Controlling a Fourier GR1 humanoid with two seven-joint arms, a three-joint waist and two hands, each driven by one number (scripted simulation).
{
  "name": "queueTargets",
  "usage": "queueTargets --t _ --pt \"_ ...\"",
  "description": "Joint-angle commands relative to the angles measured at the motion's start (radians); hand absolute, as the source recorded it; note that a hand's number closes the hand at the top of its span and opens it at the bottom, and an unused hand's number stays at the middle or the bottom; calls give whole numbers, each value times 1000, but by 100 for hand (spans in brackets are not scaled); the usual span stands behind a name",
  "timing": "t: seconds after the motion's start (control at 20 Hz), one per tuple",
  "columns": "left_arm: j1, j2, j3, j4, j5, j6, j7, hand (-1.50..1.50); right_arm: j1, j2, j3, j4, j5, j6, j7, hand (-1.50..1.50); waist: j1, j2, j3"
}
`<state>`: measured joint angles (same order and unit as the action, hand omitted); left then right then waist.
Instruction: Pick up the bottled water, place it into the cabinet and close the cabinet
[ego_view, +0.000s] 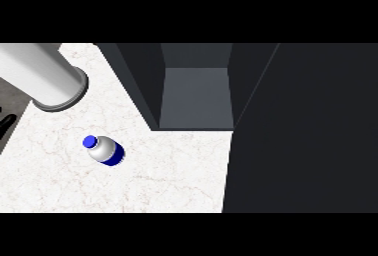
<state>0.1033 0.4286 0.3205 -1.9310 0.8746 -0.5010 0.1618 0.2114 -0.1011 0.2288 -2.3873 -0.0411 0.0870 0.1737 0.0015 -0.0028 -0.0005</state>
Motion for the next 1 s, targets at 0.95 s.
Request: queueTargets --t 0.95 --pt "4 -73 27 143 -207 -158 46 -150 -1 9 182 -203 128 -100 220 -150 -8 1 0"
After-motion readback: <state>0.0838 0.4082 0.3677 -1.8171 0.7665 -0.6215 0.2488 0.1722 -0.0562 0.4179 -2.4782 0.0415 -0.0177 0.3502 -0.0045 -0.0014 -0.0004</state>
